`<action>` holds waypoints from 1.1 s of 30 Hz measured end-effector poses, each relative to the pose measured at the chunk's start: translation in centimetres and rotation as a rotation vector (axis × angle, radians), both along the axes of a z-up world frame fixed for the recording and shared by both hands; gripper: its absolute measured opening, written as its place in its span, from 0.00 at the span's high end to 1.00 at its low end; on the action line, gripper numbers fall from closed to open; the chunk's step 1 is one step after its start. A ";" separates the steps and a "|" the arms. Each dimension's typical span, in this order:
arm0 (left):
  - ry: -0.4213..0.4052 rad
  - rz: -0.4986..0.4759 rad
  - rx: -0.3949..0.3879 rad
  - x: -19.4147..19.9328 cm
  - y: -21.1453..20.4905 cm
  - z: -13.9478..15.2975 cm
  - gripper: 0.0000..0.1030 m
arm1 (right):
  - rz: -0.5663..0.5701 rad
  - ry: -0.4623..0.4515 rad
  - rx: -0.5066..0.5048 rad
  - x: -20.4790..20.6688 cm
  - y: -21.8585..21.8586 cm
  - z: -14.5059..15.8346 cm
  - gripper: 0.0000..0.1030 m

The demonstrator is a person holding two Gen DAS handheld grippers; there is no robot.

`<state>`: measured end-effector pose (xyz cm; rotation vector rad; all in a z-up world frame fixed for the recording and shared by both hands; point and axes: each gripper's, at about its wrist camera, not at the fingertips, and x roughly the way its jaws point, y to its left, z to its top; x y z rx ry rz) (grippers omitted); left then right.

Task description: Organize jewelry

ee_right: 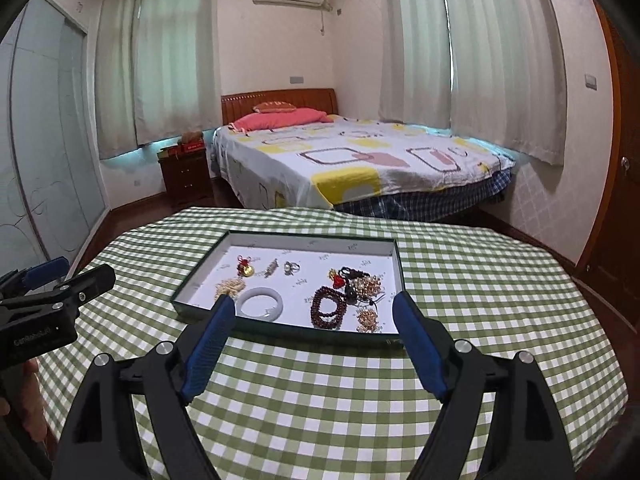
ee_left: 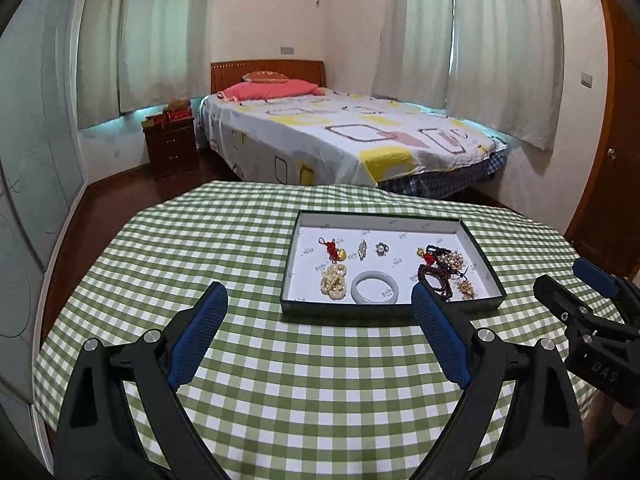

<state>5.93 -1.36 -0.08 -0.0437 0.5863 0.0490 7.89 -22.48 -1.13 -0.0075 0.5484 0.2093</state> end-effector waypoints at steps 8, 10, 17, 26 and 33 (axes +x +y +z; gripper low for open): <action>-0.045 0.010 -0.020 -2.7 0.7 2.2 0.08 | 0.007 -0.038 -0.013 -2.2 0.2 1.6 0.23; -0.052 0.008 -0.014 -3.1 0.7 2.6 0.08 | 0.006 -0.050 -0.012 -2.7 0.1 2.1 0.23; -0.091 0.005 -0.018 -4.8 0.7 4.0 0.08 | 0.005 -0.097 -0.008 -4.5 -0.1 3.8 0.23; -0.111 0.005 -0.022 -5.9 0.8 4.6 0.08 | 0.004 -0.114 -0.013 -5.0 -0.1 4.3 0.22; -0.113 0.002 -0.024 -6.0 0.7 4.6 0.08 | 0.003 -0.116 -0.013 -5.1 -0.1 4.3 0.22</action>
